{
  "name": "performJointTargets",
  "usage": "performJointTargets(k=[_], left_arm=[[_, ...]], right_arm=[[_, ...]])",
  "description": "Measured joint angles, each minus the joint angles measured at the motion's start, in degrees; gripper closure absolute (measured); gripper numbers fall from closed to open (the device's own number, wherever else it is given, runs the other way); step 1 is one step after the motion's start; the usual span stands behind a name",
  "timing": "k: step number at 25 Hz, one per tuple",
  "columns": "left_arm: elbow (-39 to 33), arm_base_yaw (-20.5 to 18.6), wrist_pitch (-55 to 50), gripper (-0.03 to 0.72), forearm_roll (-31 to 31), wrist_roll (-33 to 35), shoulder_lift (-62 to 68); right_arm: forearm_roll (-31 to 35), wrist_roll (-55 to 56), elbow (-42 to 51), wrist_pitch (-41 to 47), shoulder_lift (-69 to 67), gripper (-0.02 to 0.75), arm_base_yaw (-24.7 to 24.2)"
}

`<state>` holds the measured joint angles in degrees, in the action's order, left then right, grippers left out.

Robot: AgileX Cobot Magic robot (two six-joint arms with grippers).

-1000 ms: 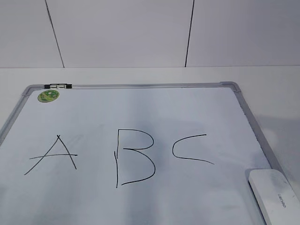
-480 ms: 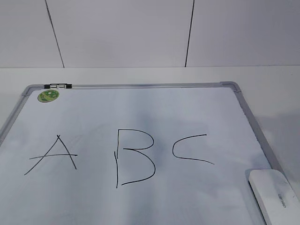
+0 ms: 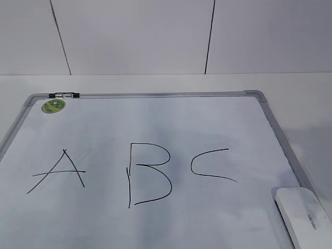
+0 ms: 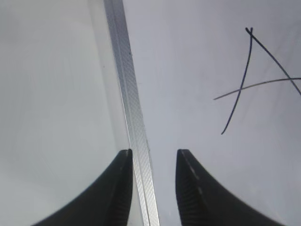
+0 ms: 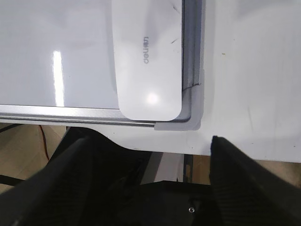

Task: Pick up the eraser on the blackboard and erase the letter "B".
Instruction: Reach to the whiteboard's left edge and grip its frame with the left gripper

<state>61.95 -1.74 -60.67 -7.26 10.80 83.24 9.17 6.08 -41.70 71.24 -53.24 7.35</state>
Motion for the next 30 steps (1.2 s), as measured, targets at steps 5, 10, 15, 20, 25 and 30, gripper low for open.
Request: performJointTargets(k=[5,10,15,20,25,30], left_arm=[[1.4,-1.6,2.3,0.449,0.0,0.5,9.0],[1.6,-3.3,4.7,0.449,0.0,1.6,14.3],[2.1,-3.6,7.6,0.449,0.0,2.7,17.3],[2.1,-3.6,9.3,0.449,0.0,3.4,19.6],[2.1,-3.6,11.3,0.449,-0.4,3.7,20.1],[2.1,-3.6,12.7,0.449,-0.5,3.9,20.1]], right_arm=[[0.0,-0.1,0.0,0.0,0.0,0.153,0.0],[0.0,-0.1,0.0,-0.1,0.0,0.153,0.0],[-0.1,-0.1,0.0,-0.1,0.0,0.153,0.0],[-0.1,-0.1,0.0,-0.1,0.0,0.153,0.0],[-0.1,-0.1,0.0,-0.1,0.0,0.153,0.0],[-0.1,-0.1,0.0,-0.1,0.0,0.153,0.0]])
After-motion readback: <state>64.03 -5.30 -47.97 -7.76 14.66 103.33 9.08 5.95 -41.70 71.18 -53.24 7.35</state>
